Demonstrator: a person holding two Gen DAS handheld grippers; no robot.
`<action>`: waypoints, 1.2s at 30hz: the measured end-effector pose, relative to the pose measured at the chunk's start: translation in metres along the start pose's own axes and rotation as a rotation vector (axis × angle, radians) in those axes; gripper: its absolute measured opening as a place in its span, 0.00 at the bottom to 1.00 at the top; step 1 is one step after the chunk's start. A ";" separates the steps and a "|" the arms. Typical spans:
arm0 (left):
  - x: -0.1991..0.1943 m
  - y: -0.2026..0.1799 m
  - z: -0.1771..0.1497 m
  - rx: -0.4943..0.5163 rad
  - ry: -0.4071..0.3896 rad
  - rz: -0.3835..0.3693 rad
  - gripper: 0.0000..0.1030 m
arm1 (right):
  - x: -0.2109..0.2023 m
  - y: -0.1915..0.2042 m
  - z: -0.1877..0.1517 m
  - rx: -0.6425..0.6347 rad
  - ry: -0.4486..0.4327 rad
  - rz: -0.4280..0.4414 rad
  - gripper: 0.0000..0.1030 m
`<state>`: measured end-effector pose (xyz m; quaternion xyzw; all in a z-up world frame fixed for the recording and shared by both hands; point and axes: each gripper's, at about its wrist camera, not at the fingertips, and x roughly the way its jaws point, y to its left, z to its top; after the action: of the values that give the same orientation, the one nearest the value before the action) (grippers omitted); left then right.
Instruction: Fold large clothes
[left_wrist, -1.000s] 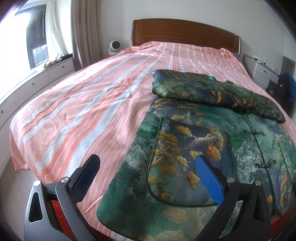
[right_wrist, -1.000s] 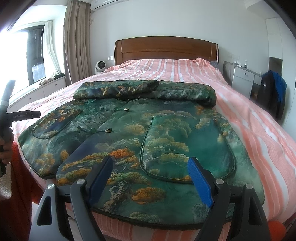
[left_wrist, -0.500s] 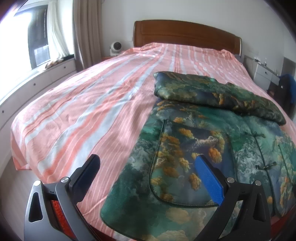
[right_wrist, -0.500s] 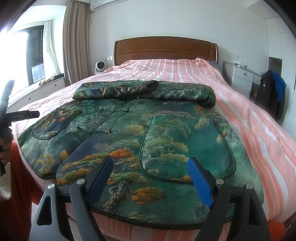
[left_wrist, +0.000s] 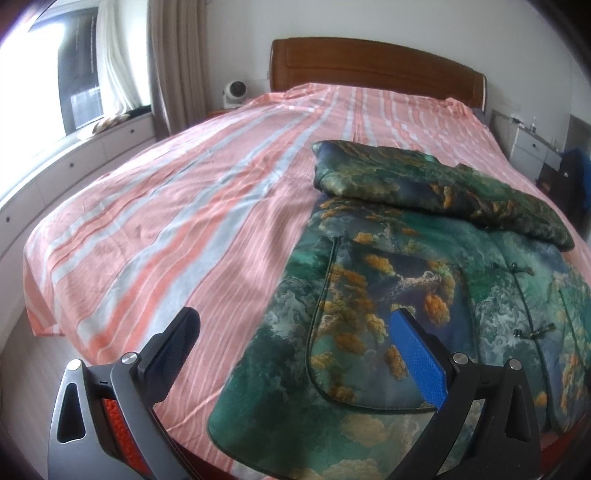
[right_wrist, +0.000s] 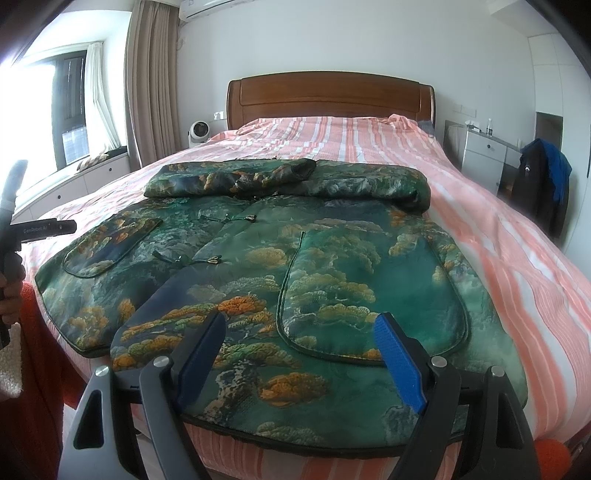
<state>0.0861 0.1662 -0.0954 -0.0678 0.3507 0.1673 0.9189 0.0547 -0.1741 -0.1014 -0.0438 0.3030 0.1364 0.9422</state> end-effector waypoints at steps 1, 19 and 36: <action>0.000 0.000 0.000 -0.001 0.000 0.001 0.99 | 0.000 0.000 0.000 0.000 0.000 0.000 0.80; -0.001 0.006 -0.001 -0.005 0.010 0.007 0.99 | 0.001 -0.001 0.000 0.001 0.003 0.001 0.80; 0.001 0.006 -0.001 -0.003 0.019 0.008 0.99 | 0.003 -0.002 -0.001 0.002 0.008 0.001 0.80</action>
<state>0.0839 0.1721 -0.0965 -0.0695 0.3594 0.1709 0.9148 0.0567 -0.1752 -0.1038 -0.0432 0.3067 0.1366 0.9410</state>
